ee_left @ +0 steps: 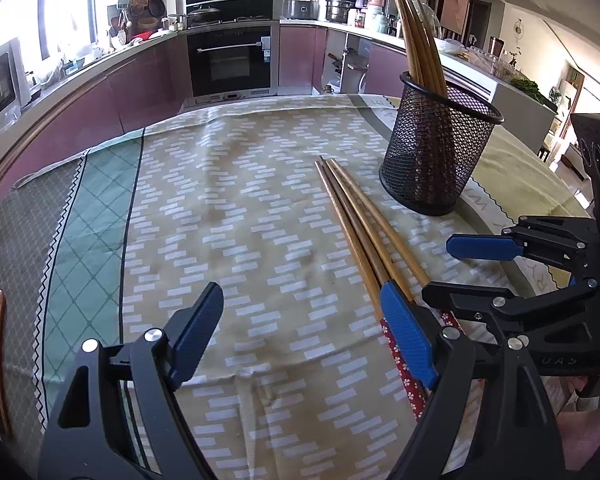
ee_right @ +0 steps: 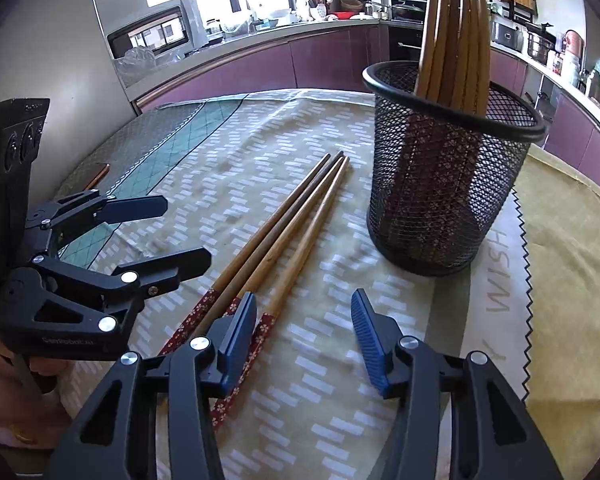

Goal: Organize utensils
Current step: 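Move both tools back to the remaining chopsticks and close each on one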

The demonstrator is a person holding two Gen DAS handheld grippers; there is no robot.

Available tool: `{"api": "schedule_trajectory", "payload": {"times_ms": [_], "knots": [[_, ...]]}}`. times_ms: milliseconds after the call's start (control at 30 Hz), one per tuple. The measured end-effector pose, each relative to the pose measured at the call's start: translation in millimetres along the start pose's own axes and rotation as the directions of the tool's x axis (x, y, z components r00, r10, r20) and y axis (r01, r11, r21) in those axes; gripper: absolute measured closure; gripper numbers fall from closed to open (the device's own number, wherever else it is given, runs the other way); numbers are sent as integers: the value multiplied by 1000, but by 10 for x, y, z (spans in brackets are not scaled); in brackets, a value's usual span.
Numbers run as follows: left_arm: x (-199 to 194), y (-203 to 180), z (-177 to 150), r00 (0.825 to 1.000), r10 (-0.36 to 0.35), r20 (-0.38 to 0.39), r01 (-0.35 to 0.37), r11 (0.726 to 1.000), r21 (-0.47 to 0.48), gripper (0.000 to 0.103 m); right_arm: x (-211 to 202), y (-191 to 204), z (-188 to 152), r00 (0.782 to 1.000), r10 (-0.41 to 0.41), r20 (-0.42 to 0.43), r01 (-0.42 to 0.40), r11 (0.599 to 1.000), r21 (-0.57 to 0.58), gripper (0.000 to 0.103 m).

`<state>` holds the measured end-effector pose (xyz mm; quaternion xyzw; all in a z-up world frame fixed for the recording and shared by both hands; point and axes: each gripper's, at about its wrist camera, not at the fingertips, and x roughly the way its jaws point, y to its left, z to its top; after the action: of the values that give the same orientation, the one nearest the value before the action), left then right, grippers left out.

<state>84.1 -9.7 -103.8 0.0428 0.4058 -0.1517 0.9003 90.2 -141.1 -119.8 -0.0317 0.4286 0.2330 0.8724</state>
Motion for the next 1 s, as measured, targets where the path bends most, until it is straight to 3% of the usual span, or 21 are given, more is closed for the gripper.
{"api": "schedule_trajectory", "payload": {"times_ms": [600, 700, 767, 1000], "knots": [[127, -125, 45, 998, 9, -62, -7, 1000, 28, 27, -15, -64, -15, 1000, 1, 8, -1, 1000, 20, 59], [143, -171, 68, 998, 29, -63, -27, 999, 39, 33, -13, -72, -10, 1000, -3, 9, 2, 1000, 21, 60], [179, -190, 71, 996, 46, -77, -43, 998, 41, 46, -10, -69, -8, 1000, -7, 9, 7, 1000, 18, 60], [175, -159, 79, 997, 39, -73, -37, 999, 31, 53, -6, -61, 11, 1000, -16, 8, 16, 1000, 12, 62]]}}
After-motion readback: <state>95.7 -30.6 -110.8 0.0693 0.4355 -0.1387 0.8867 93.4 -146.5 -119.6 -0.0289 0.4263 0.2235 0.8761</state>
